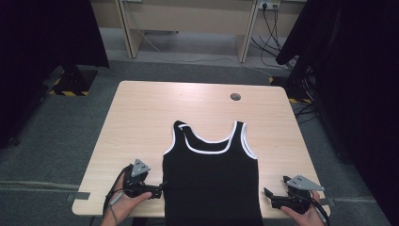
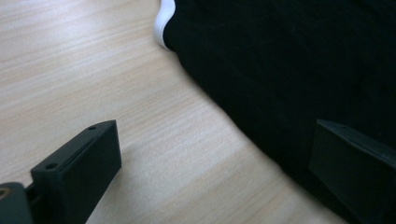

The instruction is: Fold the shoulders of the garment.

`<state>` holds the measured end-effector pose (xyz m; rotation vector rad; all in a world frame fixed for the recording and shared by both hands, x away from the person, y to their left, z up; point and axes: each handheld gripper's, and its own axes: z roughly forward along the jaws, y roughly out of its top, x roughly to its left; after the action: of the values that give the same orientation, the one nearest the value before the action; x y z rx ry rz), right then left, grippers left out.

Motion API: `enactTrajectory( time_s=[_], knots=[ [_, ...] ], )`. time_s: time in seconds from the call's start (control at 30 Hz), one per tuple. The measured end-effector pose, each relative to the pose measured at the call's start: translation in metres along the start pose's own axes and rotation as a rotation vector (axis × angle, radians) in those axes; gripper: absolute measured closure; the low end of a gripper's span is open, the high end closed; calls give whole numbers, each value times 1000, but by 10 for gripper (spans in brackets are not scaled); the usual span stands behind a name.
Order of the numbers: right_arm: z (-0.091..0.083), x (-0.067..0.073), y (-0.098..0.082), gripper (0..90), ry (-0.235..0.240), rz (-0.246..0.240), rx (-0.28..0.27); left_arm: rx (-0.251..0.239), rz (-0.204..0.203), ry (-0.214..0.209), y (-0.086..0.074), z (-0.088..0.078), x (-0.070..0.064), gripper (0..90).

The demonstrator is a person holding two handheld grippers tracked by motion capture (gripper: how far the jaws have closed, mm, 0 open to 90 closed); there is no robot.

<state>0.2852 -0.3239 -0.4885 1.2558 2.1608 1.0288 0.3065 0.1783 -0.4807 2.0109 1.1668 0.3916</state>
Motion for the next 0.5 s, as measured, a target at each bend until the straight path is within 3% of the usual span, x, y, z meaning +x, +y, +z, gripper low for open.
enactTrajectory(
  time_s=[0.5],
  knots=[
    [0,0,1,90,1,3,6,-19,-2,-20,22,10,3,18]
  ],
)
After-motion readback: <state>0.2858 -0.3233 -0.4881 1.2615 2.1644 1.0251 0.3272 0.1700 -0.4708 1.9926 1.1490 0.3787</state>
